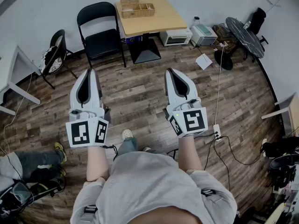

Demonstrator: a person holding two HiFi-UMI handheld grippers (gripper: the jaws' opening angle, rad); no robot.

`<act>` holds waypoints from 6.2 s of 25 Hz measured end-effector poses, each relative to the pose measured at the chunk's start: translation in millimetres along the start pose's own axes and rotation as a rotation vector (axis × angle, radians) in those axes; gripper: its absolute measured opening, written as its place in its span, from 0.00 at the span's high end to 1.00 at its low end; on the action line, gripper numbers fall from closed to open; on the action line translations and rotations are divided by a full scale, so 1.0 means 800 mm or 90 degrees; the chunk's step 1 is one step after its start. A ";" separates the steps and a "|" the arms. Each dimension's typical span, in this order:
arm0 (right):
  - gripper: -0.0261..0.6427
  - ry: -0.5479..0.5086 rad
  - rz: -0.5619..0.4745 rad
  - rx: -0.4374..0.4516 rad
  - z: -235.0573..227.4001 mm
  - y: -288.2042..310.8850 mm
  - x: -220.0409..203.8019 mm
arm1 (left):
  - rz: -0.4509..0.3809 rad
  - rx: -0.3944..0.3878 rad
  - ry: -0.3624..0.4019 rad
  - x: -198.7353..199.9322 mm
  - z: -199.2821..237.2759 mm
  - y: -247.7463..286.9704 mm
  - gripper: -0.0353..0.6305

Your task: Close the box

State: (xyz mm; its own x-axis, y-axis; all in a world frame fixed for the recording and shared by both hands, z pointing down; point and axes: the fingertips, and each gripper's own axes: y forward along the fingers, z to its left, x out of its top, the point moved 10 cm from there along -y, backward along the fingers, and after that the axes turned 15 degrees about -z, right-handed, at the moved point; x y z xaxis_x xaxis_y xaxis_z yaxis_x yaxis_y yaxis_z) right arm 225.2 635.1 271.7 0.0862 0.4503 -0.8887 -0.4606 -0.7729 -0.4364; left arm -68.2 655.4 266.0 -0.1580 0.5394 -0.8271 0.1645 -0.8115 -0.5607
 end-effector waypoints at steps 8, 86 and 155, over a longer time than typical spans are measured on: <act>0.95 -0.002 -0.002 -0.003 -0.004 0.012 -0.003 | -0.001 -0.005 0.001 -0.005 0.004 0.014 0.86; 0.95 0.011 -0.037 0.010 -0.267 0.451 -0.241 | -0.012 0.005 0.031 -0.285 0.111 0.459 0.86; 0.95 0.035 -0.059 0.009 -0.309 0.837 -0.447 | 0.033 -0.096 -0.016 -0.531 0.355 0.806 0.86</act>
State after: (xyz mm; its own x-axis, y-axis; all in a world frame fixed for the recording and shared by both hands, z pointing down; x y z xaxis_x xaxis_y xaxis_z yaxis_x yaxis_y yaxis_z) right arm 104.3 -153.7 262.5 0.1764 0.4942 -0.8513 -0.4614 -0.7224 -0.5150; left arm -171.6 -160.8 266.8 -0.1693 0.4911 -0.8545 0.3162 -0.7941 -0.5190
